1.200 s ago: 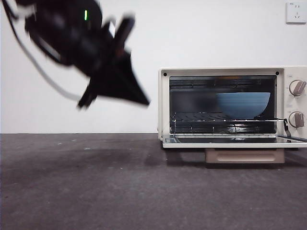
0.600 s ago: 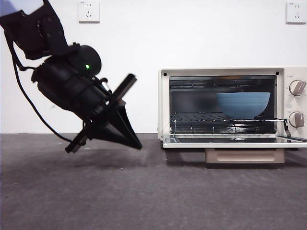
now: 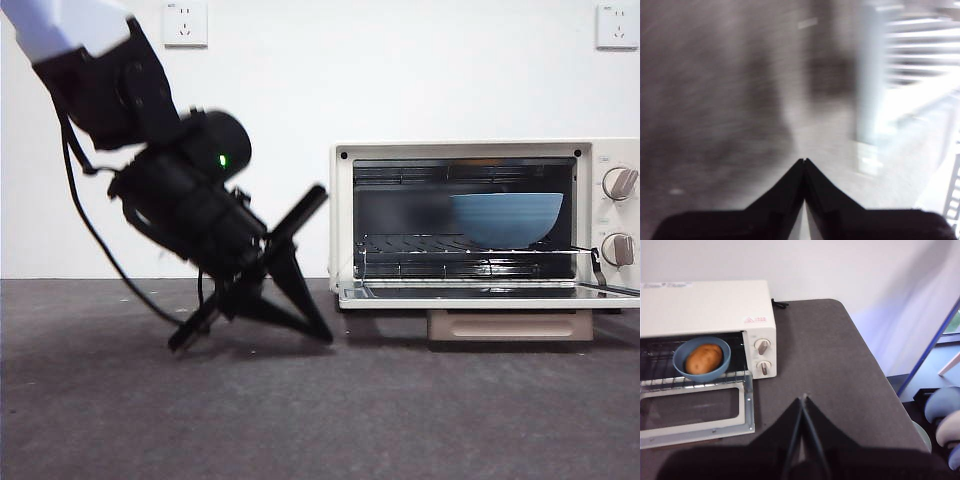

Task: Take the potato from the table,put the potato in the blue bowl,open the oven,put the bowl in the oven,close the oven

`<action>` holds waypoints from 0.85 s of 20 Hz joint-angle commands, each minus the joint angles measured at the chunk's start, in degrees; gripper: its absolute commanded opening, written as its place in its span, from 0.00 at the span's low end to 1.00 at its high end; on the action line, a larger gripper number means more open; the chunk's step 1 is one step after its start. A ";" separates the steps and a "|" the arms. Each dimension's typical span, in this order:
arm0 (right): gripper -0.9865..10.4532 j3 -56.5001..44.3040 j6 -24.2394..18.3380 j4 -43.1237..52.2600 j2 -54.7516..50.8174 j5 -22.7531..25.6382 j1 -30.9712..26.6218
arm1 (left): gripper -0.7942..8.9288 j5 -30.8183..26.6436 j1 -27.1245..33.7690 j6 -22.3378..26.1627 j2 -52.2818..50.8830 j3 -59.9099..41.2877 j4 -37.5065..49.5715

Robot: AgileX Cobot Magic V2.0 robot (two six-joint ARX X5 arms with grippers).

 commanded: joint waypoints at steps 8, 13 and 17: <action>0.08 0.02 0.68 -0.52 -0.83 0.39 0.00 | 0.08 -0.02 -1.46 -10.05 1.27 -0.26 7.52; 0.08 0.00 0.68 -0.17 -0.83 0.39 0.00 | 0.08 0.87 -1.90 -10.62 1.27 -0.17 9.01; 0.08 0.00 0.68 -0.11 -0.81 0.39 0.00 | 0.08 2.12 -2.23 -11.76 1.27 0.17 10.71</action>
